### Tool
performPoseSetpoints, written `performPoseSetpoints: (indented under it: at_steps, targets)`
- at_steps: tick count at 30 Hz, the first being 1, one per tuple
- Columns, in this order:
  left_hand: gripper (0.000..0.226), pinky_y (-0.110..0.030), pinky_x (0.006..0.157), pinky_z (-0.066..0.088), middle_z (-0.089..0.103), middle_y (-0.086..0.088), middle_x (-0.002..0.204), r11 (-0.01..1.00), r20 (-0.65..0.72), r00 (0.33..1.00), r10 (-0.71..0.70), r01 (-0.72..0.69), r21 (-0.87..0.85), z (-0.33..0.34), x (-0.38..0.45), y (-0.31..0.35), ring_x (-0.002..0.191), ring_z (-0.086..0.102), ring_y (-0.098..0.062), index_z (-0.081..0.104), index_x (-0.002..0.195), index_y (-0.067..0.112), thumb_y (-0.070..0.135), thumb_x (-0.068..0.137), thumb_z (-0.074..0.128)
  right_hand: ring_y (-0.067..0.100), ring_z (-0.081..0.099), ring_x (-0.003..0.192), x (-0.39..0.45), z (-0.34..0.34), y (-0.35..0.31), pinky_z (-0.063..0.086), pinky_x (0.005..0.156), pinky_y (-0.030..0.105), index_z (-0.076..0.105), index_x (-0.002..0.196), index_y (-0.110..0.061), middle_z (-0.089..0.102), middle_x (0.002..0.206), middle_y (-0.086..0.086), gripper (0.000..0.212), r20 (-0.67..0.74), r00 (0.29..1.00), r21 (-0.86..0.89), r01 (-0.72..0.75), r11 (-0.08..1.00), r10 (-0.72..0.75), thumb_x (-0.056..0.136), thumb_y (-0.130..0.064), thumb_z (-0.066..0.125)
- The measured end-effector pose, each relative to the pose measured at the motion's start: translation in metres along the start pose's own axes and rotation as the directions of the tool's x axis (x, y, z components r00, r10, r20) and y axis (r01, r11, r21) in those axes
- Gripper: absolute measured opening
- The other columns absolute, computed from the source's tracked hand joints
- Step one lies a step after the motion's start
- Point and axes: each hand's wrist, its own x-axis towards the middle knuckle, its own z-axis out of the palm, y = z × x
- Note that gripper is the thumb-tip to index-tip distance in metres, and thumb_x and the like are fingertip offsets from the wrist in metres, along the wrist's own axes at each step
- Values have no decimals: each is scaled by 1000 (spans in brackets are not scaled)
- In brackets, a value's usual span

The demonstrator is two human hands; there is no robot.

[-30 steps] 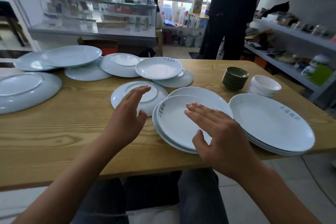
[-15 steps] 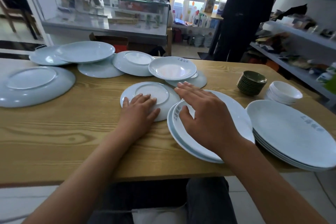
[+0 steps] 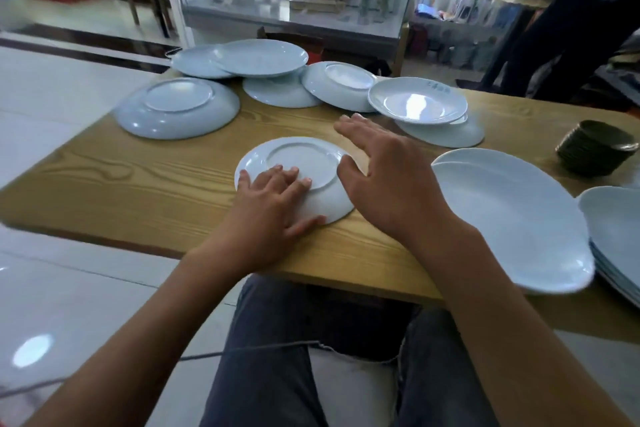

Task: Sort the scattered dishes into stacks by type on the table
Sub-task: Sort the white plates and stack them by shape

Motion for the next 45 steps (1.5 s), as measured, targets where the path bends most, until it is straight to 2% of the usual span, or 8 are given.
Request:
performPoseSetpoints:
  at_steps: [6,14,21,26,31,34,40,45]
  targets:
    - [114,-62,111,16,31,-3,154,998,38,999,21,-23,66,-12,-47,-3,144,20,-25,31,145,26,96,55,36,10,40,136,-8,16,-14,34,109,30,55,134,-21,49,144,-3,44,-3,1000,52,-3,999,3,90,-19,57]
    - [78,-67,101,33,47,-11,143,992,29,994,101,-103,68,-19,-68,-7,133,40,-36,49,134,15,40,67,81,11,41,136,-32,20,-19,35,111,33,56,134,-22,50,143,-3,44,22,1000,74,-16,997,14,90,-18,54]
    - [71,-57,108,29,37,-5,151,988,29,991,127,-129,85,-33,-87,7,141,31,-31,41,143,18,19,79,71,13,41,135,-46,1,-21,31,108,27,54,135,-19,50,144,-1,49,29,999,93,-31,995,29,88,-7,51]
    - [64,-47,104,40,51,-5,141,997,-186,982,14,-28,-76,-46,-78,17,129,46,-29,47,139,20,7,78,65,14,45,130,-56,-19,-18,36,103,27,50,138,-21,51,141,-2,49,-27,999,92,-40,995,42,90,-11,52]
    - [46,-36,82,50,66,-6,119,993,-406,913,-39,-9,-116,-75,-59,30,98,63,-28,56,131,20,4,88,58,12,36,137,-67,-31,-13,31,109,26,35,146,-22,41,149,-3,64,-64,997,125,-41,991,50,88,-17,60]
    - [28,-25,62,39,69,-7,97,980,-450,891,-56,-36,-195,-89,-50,45,80,58,-18,63,122,18,17,97,52,8,15,146,-71,-33,-13,23,118,32,10,153,-26,17,160,-8,89,40,999,159,-6,987,-1,84,-30,66]
    - [23,-26,61,42,61,2,89,845,-443,856,-266,-14,-534,-95,-26,80,78,57,-15,64,111,20,28,101,44,-1,-8,145,-75,-36,-5,6,120,29,-14,151,-33,-8,161,-16,117,122,992,91,32,995,-43,76,-52,73]
    - [15,-36,69,55,66,5,85,555,-328,839,-434,-38,-831,-107,-13,109,83,63,-15,62,91,26,30,98,50,-9,-16,140,-85,-42,2,-1,113,18,-20,148,-38,-14,159,-18,125,166,981,68,95,993,-105,70,-60,75]
